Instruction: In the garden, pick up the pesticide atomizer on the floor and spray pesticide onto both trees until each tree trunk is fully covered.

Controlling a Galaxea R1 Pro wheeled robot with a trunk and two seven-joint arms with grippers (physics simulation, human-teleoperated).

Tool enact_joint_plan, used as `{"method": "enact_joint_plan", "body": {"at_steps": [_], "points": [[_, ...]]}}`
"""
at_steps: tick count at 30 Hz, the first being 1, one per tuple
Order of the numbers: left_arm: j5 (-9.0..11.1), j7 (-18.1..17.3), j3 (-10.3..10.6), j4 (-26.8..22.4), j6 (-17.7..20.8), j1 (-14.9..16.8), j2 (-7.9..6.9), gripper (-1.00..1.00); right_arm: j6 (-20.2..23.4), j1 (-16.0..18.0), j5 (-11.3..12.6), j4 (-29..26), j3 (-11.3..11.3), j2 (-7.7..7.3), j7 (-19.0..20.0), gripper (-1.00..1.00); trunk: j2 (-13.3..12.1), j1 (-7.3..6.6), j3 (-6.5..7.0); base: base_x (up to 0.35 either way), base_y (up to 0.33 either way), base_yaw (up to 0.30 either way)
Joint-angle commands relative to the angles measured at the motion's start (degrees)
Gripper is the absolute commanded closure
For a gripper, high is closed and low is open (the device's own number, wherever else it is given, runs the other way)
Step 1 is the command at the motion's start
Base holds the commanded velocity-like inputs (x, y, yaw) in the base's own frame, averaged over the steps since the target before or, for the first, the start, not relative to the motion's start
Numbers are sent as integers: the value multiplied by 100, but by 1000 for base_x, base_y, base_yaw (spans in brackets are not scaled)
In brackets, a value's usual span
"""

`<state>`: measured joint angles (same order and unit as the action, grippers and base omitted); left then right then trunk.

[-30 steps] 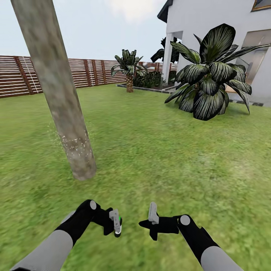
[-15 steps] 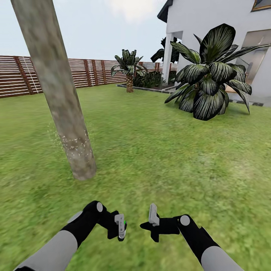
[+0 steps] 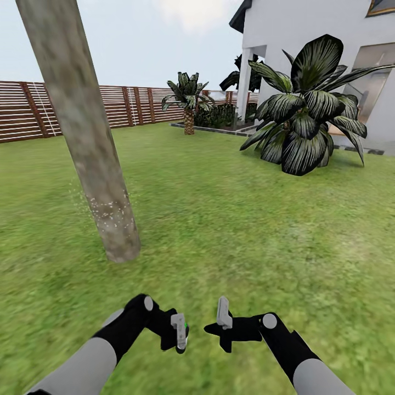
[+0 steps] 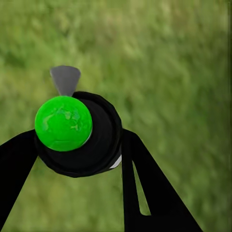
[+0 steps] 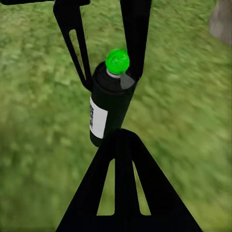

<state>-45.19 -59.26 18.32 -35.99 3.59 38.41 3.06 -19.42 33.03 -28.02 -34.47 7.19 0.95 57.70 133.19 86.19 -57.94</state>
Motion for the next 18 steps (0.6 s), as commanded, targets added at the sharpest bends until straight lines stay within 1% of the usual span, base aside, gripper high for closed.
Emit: {"method": "enact_joint_plan", "body": {"at_steps": [1, 3, 5, 8, 12, 18], "points": [[-7, -24, 4, 60, 37, 0, 3, 100, -26, 2, -45, -7, -7, 2, 4, 100, 2, -1, -5, 0, 0, 0], [3, -17, 0, 209, 36, 0, 31, 100, -26, 2, -45, -13, -7, 2, 4, 100, 2, -1, -5, 0, 0, 0], [21, -10, -3, 246, 33, -1, 42, 100, -26, 5, -41, -17, -7, 2, -2, 100, 2, -1, -5, 0, 0, 0], [27, 22, -4, 258, 30, -1, 65, 100, -21, 10, -37, -116, -7, 2, 0, 100, 2, -1, -5, 0, 0, 0], [28, 53, -4, 259, 29, -1, 161, 100, -18, 10, -36, -164, -7, 2, 3, 100, 2, -1, -5, 0, 0, 0], [43, 55, -8, 205, 32, 0, 200, 100, -18, 10, -36, -166, -7, 2, 3, 100, 2, -1, -5, 0, 0, 0]]}}
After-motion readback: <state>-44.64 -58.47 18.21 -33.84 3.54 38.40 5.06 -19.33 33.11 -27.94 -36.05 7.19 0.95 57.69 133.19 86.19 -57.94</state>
